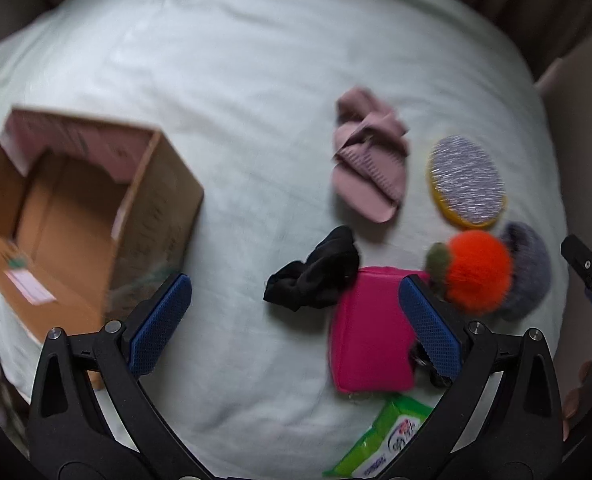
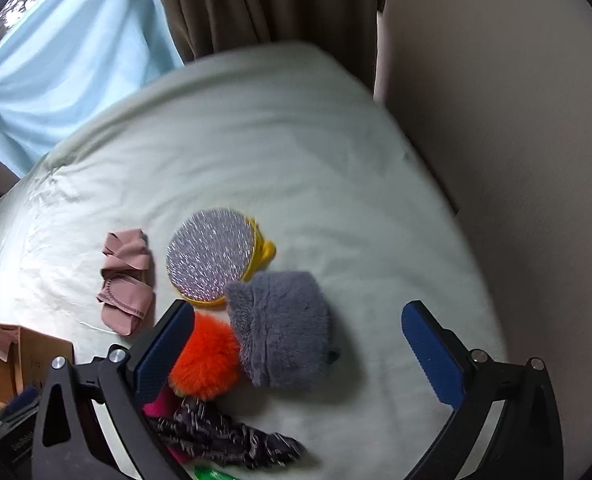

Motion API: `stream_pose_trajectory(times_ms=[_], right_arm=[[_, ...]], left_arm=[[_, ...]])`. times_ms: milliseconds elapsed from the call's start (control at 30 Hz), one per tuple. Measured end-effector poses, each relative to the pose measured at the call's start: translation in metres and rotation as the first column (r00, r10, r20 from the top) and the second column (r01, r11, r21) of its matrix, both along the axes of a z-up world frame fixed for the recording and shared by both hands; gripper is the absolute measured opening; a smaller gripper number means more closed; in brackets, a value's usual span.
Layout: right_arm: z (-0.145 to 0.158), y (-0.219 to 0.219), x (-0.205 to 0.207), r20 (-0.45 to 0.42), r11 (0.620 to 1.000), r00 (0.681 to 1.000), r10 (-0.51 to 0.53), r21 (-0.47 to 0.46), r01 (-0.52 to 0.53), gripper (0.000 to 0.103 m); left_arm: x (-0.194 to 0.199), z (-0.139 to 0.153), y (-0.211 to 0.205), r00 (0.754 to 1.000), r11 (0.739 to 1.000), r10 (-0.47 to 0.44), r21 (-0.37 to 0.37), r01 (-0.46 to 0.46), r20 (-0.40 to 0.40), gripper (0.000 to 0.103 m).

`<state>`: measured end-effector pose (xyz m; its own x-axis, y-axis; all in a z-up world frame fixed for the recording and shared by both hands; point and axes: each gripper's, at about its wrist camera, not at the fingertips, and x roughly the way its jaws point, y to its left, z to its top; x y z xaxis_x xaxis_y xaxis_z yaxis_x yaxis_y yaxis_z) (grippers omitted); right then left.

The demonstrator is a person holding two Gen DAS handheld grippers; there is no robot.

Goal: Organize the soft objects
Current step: 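Grasp the black sock with the left tool while the right tool grasps the grey mitten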

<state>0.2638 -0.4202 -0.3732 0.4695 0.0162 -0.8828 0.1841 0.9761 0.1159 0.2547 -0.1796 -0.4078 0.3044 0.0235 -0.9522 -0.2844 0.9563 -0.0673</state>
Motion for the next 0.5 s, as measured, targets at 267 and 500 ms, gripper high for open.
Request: stream_pose_trajectory(times_ms=[267,500], right_arm=[[-0.05,0.003,0.02,-0.084,0.998,0.996,0.007,0.063,-0.002,0.103],[-0.072,-0.011,0.021,-0.125,0.981,0.991,-0.04,0.183,0.062,0.074]], left_arm=[[0.011,-0.051,0.016,0.992,0.991,0.103,-0.076,-0.109,-0.077,0.098],[0.021,-0.075,0.025,0.989,0.97,0.111,-0.206,-0.13,-0.1,0.043]])
